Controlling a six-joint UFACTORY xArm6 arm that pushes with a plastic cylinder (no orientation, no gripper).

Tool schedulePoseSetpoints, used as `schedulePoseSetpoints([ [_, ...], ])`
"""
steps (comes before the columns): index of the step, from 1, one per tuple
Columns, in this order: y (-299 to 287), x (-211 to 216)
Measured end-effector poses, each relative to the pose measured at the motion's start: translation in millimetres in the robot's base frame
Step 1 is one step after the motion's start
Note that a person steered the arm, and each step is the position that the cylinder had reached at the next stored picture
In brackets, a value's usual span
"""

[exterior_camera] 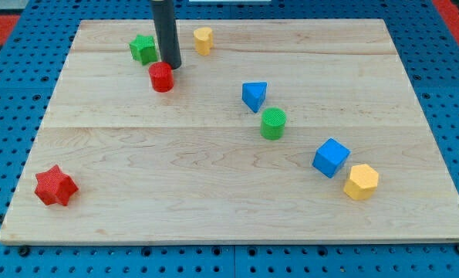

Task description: Push the red circle to the red star

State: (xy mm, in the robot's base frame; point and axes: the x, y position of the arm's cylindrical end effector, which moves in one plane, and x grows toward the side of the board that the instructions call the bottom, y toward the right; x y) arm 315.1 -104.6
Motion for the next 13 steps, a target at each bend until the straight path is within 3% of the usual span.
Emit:
schedulePoseSetpoints([
  [3,-37.3,39.6],
  [7,5.5,54.6],
  [11,-102.4,74.6],
  [13,-118.6,94.6],
])
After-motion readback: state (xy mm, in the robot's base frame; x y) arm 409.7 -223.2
